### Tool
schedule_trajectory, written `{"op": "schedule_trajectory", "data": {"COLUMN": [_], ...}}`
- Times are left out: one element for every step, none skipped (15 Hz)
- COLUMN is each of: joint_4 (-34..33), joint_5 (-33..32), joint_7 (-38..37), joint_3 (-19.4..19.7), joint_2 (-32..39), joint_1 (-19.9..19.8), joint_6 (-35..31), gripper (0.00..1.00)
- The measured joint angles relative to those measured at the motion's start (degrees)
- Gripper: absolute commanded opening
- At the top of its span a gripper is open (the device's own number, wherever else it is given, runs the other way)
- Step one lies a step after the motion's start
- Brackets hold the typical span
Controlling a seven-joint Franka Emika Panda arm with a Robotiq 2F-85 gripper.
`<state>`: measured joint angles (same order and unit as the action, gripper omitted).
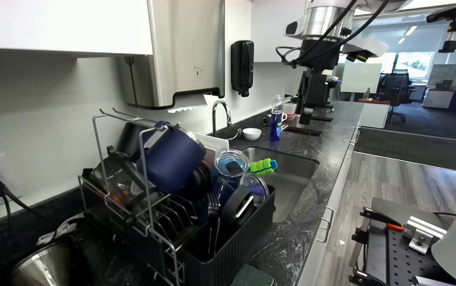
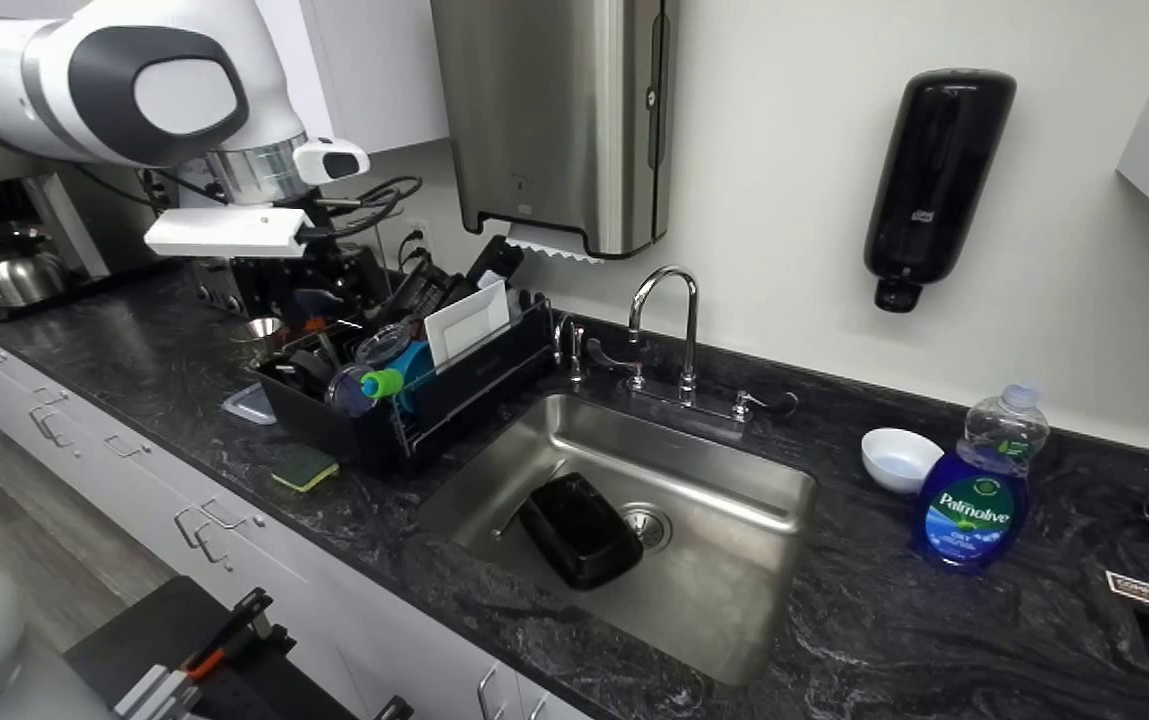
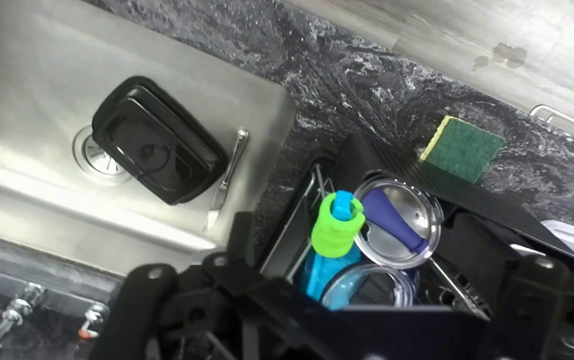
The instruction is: Remove the blue mug from the rack and put it in the sink.
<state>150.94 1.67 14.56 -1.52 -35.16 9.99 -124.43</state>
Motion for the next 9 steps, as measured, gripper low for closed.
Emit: {"op": "schedule_trajectory", "data": {"joint_4": [0.0,0.0,-0.1,-0.1,-0.1,-0.2,-0.3,-0.6,-1.1], "joint_5": [0.2,0.6,1.3,2.3,3.4,4.9,6.6,8.5,10.6], "joint_7": [1.9,3.9,6.1,8.5,11.2,14.4,18.0,22.1,26.3], "joint_3": [0.1,0.3,0.6,1.1,1.8,2.9,4.1,5.7,7.3], "joint_2": [0.4,0.8,1.4,2.2,3.1,4.2,5.4,6.6,7.8], "joint_1": [1.2,2.5,3.8,5.2,6.6,8.1,9.6,11.2,12.5], "joint_6": [-2.0,-4.1,-6.3,-8.6,-10.7,-12.5,-13.8,-14.5,-14.8], "gripper": [1.00,1.00,1.00,1.00,1.00,1.00,1.00,1.00,1.00]}}
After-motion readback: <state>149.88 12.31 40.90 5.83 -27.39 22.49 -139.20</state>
